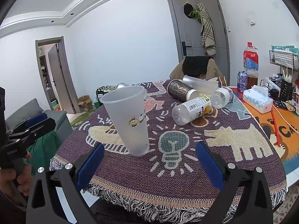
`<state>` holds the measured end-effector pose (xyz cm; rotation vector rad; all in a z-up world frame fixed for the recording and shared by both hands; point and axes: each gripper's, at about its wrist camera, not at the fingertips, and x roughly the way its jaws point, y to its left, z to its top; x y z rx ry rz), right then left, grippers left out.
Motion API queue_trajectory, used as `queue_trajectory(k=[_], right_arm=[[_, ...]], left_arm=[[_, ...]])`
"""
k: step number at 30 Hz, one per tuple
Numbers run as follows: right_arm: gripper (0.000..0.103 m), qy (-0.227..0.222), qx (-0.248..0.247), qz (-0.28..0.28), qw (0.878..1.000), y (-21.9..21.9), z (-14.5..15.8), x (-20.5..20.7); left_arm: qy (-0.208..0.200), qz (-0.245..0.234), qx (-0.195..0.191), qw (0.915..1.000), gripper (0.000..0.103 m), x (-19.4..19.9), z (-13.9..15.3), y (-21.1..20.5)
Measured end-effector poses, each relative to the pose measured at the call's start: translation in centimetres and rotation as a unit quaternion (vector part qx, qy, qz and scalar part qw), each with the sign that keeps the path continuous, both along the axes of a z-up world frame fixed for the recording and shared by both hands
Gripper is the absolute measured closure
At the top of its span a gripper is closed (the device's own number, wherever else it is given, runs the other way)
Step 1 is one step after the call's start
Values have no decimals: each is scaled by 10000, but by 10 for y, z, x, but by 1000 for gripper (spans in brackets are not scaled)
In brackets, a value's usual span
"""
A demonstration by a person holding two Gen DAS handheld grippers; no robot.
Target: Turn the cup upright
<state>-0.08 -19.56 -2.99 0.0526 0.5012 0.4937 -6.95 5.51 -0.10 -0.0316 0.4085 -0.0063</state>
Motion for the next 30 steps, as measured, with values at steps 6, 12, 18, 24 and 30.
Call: queue_trajectory(k=[6, 12, 18, 24, 30], right_arm=[[7, 10, 3, 0, 10000, 0, 0, 0], [7, 7, 4, -6, 10000, 0, 0, 0], [7, 17, 7, -6, 10000, 0, 0, 0], [7, 0, 5, -2, 10000, -1, 0, 0], [7, -3, -6, -1, 10000, -1, 0, 0]], left_arm=[[-1, 18, 1, 10000, 5, 0, 0, -1], [10, 29, -7, 10000, 5, -1, 0, -1], [34, 34, -25, 10000, 5, 0, 1, -1], [32, 45, -32, 10000, 5, 1, 1, -1], [47, 75, -30, 10000, 5, 1, 1, -1]])
